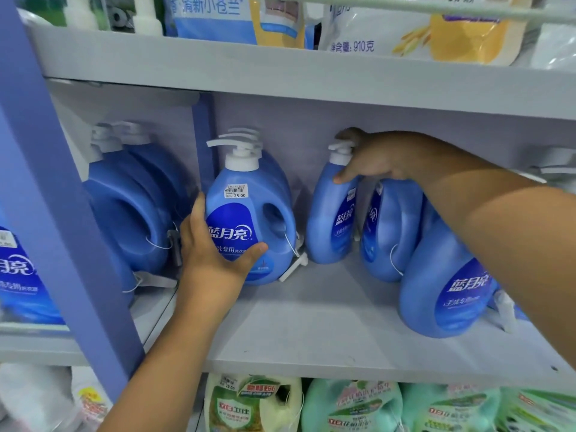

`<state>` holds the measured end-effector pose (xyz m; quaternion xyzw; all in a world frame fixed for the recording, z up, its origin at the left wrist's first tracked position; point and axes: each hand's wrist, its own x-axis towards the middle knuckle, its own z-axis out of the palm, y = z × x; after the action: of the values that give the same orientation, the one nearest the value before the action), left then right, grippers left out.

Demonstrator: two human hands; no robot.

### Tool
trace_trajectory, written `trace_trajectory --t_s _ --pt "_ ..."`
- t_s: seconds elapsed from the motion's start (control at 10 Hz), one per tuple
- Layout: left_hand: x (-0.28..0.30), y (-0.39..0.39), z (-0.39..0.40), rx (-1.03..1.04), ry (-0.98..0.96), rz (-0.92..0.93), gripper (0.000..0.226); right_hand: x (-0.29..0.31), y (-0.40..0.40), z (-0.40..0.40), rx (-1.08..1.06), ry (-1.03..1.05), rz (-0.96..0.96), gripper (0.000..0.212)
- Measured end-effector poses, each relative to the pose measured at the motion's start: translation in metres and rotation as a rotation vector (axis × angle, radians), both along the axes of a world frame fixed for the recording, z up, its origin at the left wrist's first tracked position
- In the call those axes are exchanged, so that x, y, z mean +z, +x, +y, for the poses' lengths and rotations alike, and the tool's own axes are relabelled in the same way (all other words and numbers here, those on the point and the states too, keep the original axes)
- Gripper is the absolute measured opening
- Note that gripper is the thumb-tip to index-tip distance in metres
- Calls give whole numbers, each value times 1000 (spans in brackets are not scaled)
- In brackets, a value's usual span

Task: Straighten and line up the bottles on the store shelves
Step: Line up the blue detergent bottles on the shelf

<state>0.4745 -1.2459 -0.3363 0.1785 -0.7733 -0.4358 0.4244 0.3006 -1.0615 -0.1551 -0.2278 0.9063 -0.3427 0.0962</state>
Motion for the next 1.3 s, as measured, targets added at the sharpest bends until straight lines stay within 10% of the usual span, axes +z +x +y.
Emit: trace_trajectory --t_s 0.4,0.7,1.0,1.3 --pt "-5 6 2 -4 57 -13 113 3 -14 -29 -103 235 340 19" --pt "-6 5 2 18 53 -9 113 -2 -30 -64 -138 339 495 55" --pt "-8 7 0 17 28 -17 108 6 -16 -10 -132 413 719 41" --pt "-8 5 -1 7 29 0 108 15 -5 39 -249 490 424 29"
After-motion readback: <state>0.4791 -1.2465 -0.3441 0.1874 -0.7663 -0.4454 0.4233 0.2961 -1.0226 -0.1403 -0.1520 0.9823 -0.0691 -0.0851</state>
